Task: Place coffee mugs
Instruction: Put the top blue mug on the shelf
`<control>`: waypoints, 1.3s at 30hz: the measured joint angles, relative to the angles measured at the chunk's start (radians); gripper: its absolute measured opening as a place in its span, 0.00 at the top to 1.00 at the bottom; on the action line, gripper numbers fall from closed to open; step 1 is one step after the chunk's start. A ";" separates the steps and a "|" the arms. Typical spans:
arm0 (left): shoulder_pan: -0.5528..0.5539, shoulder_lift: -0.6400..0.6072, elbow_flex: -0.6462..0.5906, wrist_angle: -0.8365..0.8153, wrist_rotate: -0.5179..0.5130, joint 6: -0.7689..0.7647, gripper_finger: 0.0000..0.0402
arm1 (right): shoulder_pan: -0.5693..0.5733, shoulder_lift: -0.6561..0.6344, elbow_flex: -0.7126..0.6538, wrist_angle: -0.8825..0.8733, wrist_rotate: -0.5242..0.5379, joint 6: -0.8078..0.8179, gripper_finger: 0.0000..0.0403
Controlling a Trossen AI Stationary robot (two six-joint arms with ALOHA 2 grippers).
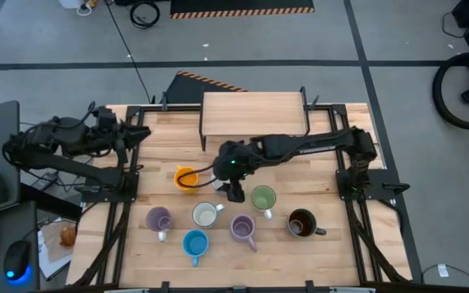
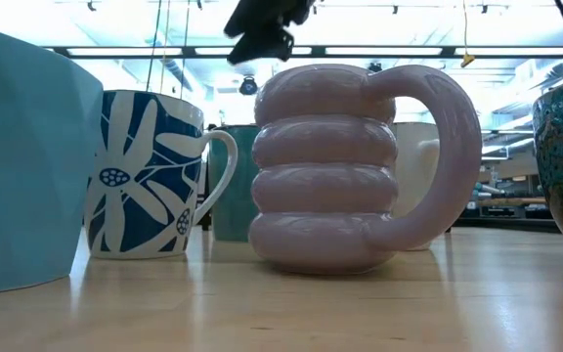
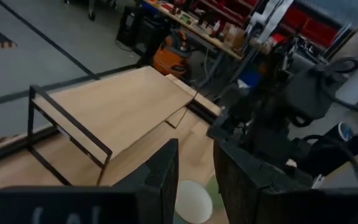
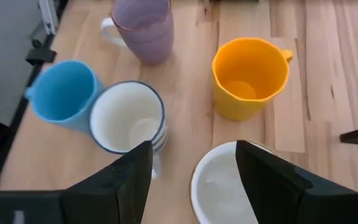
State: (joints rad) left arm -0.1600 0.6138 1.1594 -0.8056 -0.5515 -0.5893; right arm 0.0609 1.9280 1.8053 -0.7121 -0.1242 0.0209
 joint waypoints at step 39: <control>0.000 0.054 0.027 -0.091 -0.143 0.086 0.73 | 0.025 0.099 -0.123 -0.029 0.074 -0.222 0.53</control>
State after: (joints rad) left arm -0.1602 0.6683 1.1866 -0.8963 -0.6949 -0.5034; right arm 0.0856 2.0271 1.6819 -0.7414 -0.0505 -0.2010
